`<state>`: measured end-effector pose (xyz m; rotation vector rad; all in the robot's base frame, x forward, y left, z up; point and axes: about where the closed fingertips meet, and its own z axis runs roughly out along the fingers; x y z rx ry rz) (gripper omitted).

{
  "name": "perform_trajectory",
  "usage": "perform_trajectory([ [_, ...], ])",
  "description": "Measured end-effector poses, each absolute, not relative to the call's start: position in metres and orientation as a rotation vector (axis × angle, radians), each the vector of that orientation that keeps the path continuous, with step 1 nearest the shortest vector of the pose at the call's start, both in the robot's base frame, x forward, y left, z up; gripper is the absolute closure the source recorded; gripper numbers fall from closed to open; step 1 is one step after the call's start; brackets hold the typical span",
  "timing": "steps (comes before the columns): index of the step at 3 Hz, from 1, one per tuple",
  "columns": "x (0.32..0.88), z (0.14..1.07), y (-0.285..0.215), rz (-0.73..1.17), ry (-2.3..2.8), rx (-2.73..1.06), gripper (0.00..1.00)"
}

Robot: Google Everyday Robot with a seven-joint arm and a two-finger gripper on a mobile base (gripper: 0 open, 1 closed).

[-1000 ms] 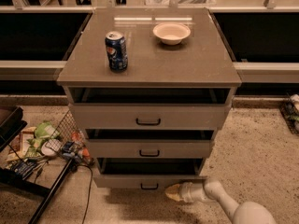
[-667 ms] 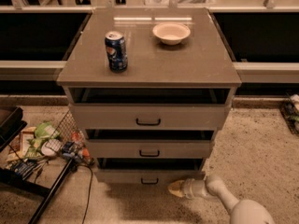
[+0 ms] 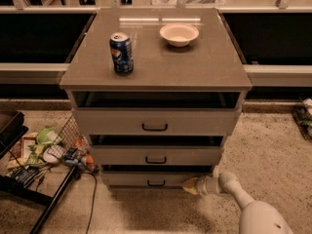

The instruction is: Close bottom drawer

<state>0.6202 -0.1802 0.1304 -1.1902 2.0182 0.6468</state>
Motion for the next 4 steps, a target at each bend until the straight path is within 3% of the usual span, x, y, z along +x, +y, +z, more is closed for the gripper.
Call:
perform_trajectory([
  [2,0.603,0.147,-0.213,0.58,2.092,-1.193,1.0],
  [4,0.514,0.207,-0.255,0.624,2.257,-1.209,1.0],
])
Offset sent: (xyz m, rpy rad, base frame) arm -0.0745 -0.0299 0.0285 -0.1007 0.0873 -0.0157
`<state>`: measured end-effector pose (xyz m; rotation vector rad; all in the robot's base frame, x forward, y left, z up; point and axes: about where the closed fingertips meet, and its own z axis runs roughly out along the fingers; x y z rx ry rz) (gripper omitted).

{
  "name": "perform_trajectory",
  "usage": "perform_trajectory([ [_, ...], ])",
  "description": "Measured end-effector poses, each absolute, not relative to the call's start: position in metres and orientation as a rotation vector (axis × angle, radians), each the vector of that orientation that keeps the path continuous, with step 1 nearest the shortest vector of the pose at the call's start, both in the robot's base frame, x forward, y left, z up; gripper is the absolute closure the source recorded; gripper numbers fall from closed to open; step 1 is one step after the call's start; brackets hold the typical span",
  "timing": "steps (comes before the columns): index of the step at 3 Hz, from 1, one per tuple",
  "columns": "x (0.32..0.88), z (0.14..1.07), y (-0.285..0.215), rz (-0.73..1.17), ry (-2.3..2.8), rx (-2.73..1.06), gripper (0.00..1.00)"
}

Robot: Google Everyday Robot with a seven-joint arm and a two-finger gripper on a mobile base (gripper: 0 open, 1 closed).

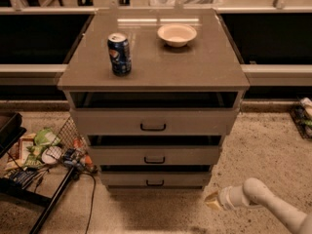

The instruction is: Close bottom drawer

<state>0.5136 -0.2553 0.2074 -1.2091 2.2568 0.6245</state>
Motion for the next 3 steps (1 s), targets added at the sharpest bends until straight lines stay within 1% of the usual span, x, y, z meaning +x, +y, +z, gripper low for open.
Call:
perform_trajectory([
  [1,0.481,0.276,-0.29,0.507,2.44,-1.277,1.0],
  [2,0.449,0.332,-0.28,0.487,2.572,-1.363,1.0],
  [3,0.402,0.387,-0.271,0.474,2.723,-1.372,1.0],
])
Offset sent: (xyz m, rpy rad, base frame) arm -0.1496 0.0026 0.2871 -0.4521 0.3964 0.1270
